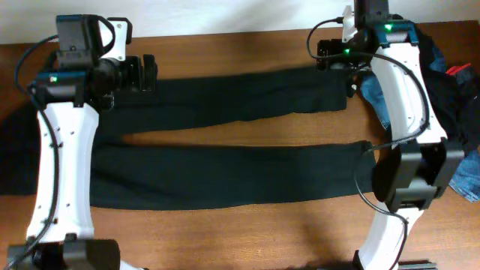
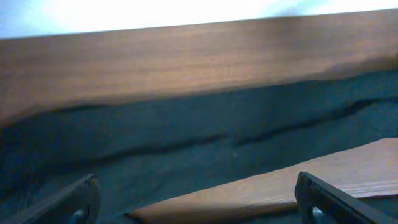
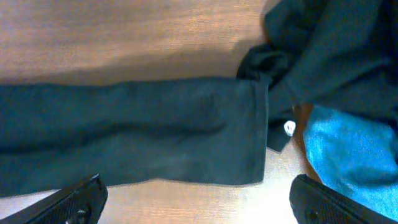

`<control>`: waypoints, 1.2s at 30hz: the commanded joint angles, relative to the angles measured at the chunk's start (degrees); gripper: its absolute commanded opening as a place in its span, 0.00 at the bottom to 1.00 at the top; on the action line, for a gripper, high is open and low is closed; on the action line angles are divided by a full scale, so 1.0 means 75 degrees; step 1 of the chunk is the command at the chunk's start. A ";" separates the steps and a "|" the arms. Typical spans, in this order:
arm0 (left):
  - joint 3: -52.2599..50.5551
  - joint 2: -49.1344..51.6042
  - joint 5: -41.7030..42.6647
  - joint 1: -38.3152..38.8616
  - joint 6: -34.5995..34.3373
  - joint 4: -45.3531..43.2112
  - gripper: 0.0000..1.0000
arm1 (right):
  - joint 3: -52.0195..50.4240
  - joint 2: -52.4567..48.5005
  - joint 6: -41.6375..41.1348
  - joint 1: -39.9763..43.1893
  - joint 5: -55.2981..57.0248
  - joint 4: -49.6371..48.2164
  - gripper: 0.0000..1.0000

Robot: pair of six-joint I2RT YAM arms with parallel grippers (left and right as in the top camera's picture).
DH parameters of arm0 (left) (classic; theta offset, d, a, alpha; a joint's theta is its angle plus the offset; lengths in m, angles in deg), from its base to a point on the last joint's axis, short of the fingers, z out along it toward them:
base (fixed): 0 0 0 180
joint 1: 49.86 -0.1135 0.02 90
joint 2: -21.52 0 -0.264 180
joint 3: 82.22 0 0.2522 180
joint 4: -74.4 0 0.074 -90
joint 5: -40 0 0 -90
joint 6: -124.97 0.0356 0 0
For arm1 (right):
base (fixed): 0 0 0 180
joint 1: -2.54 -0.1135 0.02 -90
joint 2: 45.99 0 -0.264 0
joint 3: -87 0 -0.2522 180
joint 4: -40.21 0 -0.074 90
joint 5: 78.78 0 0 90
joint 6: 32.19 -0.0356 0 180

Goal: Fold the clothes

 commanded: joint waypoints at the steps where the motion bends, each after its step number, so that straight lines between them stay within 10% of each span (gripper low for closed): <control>1: 0.0079 0.0280 -0.0055 0.0017 -0.0064 -0.0009 0.99 | 0.0073 -0.0233 0.0079 0.0079 0.0187 -0.0353 0.99; 24: 0.0073 0.0886 -0.0076 0.0067 0.0050 -0.0073 0.99 | 0.0070 -0.2034 0.0309 0.0618 -0.0449 -0.2238 0.91; 36: 0.0073 0.0901 -0.0082 0.0289 0.0052 -0.0085 0.99 | 0.0070 -0.2600 0.0329 0.0618 -0.0959 -0.3200 0.61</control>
